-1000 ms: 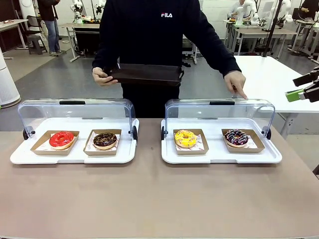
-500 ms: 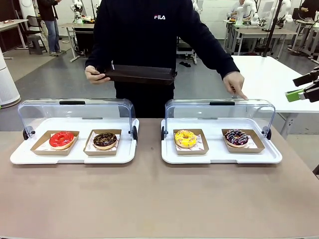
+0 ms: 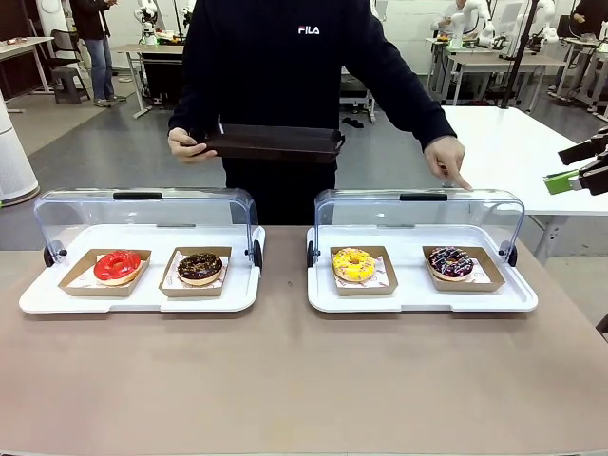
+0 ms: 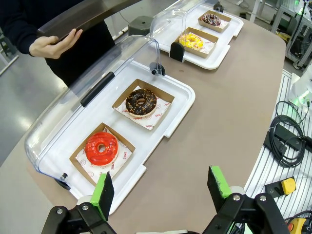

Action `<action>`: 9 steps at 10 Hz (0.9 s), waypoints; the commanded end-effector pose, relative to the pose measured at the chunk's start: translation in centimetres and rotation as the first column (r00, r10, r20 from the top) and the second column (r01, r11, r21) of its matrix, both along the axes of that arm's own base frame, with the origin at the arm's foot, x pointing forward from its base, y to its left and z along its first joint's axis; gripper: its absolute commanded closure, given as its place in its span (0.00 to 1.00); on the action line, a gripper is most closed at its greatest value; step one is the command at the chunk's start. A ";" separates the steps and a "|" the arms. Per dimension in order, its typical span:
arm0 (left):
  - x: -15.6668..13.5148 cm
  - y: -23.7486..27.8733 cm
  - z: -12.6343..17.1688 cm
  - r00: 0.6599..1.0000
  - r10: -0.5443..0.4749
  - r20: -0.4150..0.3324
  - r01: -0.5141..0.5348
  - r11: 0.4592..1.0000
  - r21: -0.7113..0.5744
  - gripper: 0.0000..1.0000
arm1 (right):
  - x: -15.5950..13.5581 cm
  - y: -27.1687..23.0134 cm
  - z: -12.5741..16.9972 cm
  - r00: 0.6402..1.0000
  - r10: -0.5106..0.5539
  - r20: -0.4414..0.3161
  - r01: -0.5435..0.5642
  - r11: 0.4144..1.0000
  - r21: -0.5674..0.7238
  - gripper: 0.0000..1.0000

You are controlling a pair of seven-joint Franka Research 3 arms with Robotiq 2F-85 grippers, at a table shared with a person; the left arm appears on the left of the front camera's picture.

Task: Provide the desired donut to the person.
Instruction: Pick up and lift the Paper togo box containing the Donut pointed at by the person.

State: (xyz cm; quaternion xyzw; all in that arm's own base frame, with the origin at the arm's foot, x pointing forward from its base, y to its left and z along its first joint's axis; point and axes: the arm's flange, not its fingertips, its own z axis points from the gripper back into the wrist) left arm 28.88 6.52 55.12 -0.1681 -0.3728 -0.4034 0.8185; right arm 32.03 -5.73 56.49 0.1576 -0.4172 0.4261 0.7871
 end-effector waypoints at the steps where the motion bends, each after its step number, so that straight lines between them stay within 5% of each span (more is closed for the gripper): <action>1: 0.0 0.1 0.0 1.000 0.005 -0.003 -0.005 1.000 -0.007 0.00 | 0.1 0.0 -0.1 1.000 0.008 0.001 -0.008 1.000 0.004 0.00; 6: 0.0 0.1 0.0 1.000 0.005 -0.003 -0.005 1.000 -0.007 0.00 | 0.0 0.0 0.0 1.000 0.000 0.000 0.000 1.000 0.000 0.00; 9: 0.0 0.1 0.0 1.000 0.005 -0.003 -0.005 1.000 -0.007 0.00 | 3.5 4.7 -3.7 0.990 0.133 -0.056 -0.144 0.931 -0.335 0.00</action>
